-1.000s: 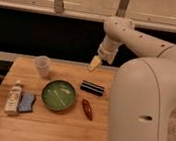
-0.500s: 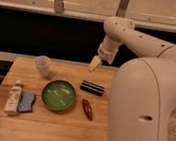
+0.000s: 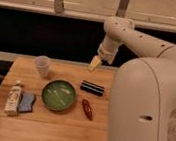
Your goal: Place the bottle in the ceramic bowl
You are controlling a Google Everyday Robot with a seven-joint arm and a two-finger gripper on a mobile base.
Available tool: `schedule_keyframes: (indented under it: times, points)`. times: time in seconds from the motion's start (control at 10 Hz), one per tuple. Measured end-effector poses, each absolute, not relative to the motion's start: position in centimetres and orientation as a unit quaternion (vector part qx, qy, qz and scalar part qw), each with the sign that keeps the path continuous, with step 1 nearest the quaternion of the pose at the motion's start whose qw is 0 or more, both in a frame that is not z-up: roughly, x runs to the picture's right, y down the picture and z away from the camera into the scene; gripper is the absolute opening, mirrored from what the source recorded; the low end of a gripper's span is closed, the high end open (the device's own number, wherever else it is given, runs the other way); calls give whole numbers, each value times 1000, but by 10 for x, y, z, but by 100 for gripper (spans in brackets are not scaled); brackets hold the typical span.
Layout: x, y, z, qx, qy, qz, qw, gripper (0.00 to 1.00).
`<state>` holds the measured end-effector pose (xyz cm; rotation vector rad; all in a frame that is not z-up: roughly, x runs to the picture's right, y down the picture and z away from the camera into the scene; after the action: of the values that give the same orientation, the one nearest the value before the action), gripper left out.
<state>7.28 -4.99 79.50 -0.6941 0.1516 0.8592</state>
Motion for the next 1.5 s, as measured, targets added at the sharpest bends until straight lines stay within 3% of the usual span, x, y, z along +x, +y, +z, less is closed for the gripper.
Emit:
schedule_keyframes:
  times: [0.3, 0.6, 0.9, 1.2, 1.5]
  points:
    - [66, -54, 788, -336, 66, 401, 850, 80]
    - [5, -53, 767, -340, 54, 373, 861, 80]
    - [-67, -35, 738, -278, 63, 380, 880, 80]
    - [-97, -8, 731, -204, 53, 449, 868, 80]
    - [-115, 14, 724, -175, 30, 487, 855, 80]
